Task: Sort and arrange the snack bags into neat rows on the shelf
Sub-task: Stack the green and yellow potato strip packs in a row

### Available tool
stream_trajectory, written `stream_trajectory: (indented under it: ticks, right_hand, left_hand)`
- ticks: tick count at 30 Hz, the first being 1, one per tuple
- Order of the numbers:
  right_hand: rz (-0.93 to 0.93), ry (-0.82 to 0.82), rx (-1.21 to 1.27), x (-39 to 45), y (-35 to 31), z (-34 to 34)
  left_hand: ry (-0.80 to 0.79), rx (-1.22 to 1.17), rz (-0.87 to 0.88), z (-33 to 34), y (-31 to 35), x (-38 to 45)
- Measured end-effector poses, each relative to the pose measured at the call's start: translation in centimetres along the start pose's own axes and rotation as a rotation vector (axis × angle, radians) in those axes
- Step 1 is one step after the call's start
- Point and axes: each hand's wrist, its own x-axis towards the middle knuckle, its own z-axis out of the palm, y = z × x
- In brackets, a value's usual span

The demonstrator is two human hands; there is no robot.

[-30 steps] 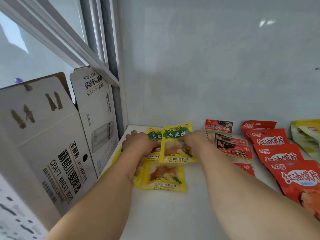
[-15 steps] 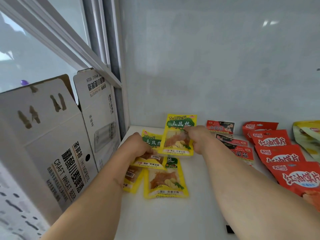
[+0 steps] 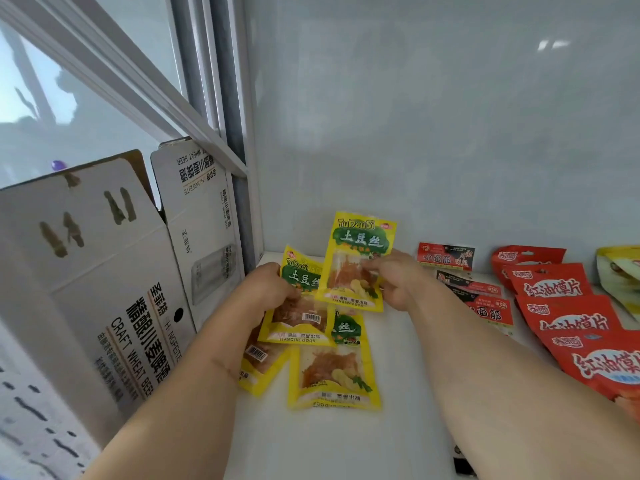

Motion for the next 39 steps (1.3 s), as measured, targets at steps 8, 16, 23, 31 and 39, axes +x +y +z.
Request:
stream_trajectory:
  ticks: [8, 16, 23, 31, 39]
  right_hand:
    - [-0.203, 0.071, -0.039, 2.2, -0.6, 0.3]
    - [-0.223, 0.267, -0.331, 6.2, 2.3, 0.3]
    - [-0.294, 0.328, -0.565, 5.5, 2.5, 1.0]
    - [-0.302, 0.42, -0.536, 5.1, 2.4, 2.0]
    - [-0.26, 0.395, -0.447, 4.3, 2.5, 1.8]
  left_hand:
    - [-0.103, -0.118, -0.022, -0.1, -0.8, -0.4]
    - [-0.179, -0.311, -0.077, -0.4, -1.8, 0.9]
    - [-0.218, -0.44, -0.101, -1.4, -2.8, 1.7]
    - [-0.21, -0.526, -0.062, -1.1, -2.6, 1.4]
    - [-0.147, -0.521, 0.002, -0.2, 0.0, 1.7]
